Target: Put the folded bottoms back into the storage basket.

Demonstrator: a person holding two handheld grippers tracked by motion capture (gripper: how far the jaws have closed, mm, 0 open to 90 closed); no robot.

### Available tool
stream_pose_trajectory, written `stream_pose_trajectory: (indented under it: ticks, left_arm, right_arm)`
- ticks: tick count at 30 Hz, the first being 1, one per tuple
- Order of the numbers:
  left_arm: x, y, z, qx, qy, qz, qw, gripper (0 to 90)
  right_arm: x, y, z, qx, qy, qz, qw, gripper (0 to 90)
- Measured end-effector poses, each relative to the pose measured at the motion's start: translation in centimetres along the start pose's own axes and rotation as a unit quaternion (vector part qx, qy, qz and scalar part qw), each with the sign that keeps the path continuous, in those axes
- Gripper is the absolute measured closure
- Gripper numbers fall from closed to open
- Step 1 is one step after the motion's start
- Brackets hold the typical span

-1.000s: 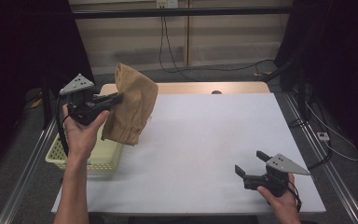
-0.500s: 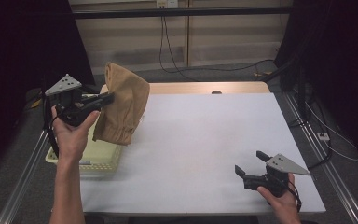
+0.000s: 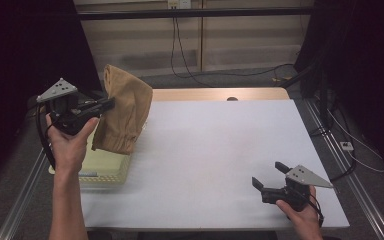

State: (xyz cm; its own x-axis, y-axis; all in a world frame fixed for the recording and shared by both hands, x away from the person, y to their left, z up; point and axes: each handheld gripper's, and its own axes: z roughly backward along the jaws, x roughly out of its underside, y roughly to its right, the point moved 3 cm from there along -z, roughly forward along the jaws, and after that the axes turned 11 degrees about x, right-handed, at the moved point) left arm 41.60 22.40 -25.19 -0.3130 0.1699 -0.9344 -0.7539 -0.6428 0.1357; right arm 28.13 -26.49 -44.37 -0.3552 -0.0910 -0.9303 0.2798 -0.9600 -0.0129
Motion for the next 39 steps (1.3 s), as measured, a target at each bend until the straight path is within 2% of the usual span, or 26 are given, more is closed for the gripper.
stream_pose_trajectory:
  ticks: [4, 7, 14, 21, 30, 39]
  left_arm:
    - [-0.4, -0.2, 0.5, -0.005, 0.001, -0.003, 1.0000, 86.8]
    - [-0.1, -0.3, 1.1, -0.011, -0.002, -0.005, 0.9999, 86.8]
    - [0.9, -1.2, 1.8, -0.021, 0.000, 0.018, 0.9996, 86.8]
    - [1.2, -2.2, 2.7, -0.030, 0.004, 0.028, 0.9991, 86.8]
    - [1.6, -2.8, 4.3, -0.037, 0.011, 0.035, 0.9987, 86.8]
    - [2.6, -3.6, 4.1, -0.047, -0.010, 0.046, 0.9978, 86.8]
  right_arm:
    - [-0.1, 0.0, -0.1, 0.000, 0.002, 0.004, 1.0000, 3.1]
    - [-0.1, 0.0, -0.1, 0.000, 0.001, 0.001, 1.0000, 3.1]
    - [-0.1, -0.1, 0.0, -0.003, 0.002, 0.005, 1.0000, 3.1]
    - [-0.1, -0.2, 0.0, -0.008, 0.003, 0.008, 0.9999, 3.1]
    - [-0.1, -0.3, 0.1, -0.008, 0.005, 0.008, 0.9999, 3.1]
    - [-0.1, -0.3, 0.1, -0.007, 0.004, 0.006, 0.9999, 3.1]
